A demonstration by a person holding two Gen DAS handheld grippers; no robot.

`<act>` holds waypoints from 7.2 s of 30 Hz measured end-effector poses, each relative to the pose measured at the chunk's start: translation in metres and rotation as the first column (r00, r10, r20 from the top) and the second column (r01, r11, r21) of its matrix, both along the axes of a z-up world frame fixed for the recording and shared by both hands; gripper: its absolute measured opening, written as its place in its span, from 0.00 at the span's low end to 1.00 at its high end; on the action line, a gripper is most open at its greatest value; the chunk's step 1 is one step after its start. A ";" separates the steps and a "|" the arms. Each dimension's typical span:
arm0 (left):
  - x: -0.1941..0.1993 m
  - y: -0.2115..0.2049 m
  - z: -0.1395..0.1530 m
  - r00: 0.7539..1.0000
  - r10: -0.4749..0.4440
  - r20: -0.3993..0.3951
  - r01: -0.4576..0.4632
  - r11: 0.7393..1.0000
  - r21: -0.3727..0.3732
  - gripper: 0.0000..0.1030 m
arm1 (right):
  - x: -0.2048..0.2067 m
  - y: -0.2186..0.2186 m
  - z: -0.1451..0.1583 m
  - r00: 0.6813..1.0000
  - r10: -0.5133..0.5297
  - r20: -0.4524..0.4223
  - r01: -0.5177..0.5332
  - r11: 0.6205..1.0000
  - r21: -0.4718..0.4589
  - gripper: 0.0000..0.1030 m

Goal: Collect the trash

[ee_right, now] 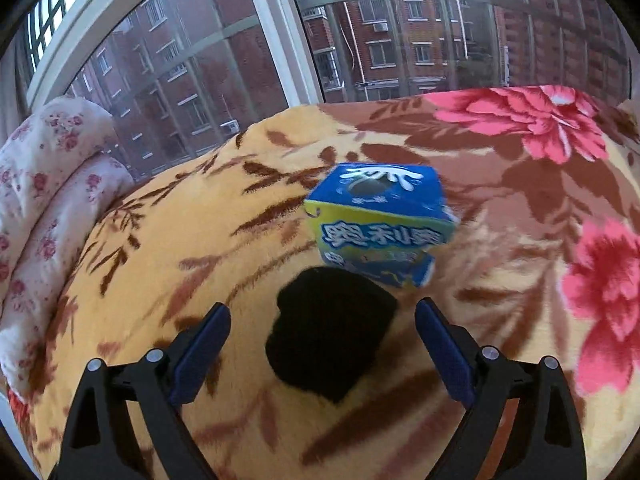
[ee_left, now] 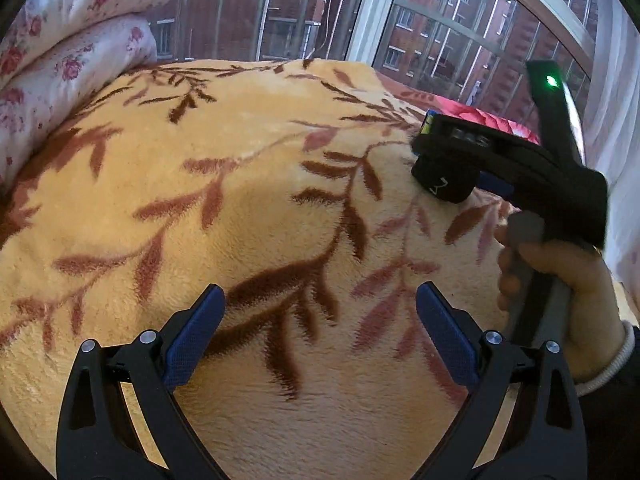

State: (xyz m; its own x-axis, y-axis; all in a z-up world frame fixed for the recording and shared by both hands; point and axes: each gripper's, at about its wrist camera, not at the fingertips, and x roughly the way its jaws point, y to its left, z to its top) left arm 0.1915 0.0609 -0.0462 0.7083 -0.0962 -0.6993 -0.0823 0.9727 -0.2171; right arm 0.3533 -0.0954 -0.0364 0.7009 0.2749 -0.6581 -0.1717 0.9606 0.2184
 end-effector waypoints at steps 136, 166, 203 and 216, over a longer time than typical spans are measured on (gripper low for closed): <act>-0.283 -0.115 -0.060 0.900 -0.356 -0.250 0.400 0.904 0.152 0.64 | -0.457 -0.133 -0.058 0.929 0.343 -0.141 -0.347 0.938 -0.006 0.54; -0.236 -0.089 -0.152 0.771 -0.242 -0.589 0.312 0.950 0.018 0.80 | -0.406 -0.116 -0.122 0.857 0.341 -0.387 -0.374 0.927 -0.011 0.73; -0.157 -0.062 0.085 0.967 -0.032 0.253 -0.005 0.990 0.141 0.92 | -0.331 -0.123 0.061 0.945 -0.041 0.324 0.069 0.995 -0.074 0.95; -0.146 -0.060 0.064 0.979 -0.034 0.202 0.006 0.990 0.139 0.92 | -0.320 -0.116 0.042 0.964 -0.036 0.263 0.058 0.995 -0.078 0.95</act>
State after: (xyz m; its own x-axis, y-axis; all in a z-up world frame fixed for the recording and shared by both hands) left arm 0.0452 0.0004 0.0178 0.8357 -0.0252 -0.5487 -0.0304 0.9953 -0.0921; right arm 0.0333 -0.2110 0.0061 0.8623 0.1890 -0.4698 -0.1664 0.9820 0.0897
